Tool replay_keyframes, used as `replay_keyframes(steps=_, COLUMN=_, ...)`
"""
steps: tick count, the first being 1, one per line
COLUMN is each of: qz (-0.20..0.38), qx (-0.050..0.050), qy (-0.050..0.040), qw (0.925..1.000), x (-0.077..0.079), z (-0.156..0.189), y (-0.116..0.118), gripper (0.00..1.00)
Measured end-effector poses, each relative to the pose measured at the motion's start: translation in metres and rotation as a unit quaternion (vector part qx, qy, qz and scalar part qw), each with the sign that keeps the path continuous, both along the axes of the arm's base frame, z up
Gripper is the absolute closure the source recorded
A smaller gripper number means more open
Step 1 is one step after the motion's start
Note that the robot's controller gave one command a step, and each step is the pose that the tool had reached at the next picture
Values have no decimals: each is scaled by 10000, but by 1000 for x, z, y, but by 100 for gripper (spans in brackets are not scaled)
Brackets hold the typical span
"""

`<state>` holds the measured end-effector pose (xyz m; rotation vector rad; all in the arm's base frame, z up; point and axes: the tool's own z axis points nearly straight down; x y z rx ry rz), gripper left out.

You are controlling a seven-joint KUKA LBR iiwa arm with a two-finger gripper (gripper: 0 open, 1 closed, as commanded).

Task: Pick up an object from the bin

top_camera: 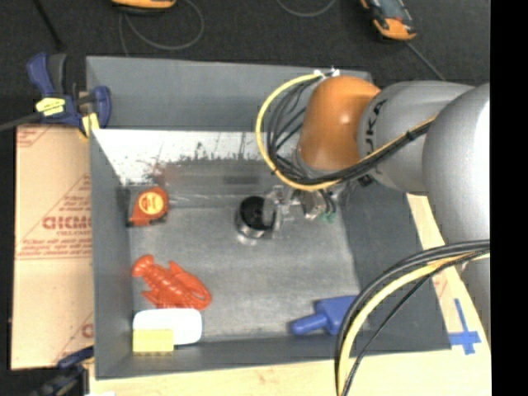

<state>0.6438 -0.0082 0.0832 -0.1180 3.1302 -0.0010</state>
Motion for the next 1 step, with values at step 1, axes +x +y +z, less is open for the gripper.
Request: replay_keyframes(steps=1, qz=-13, qx=-2, qy=10, qw=10000, x=-35, z=157, y=9, gripper=100)
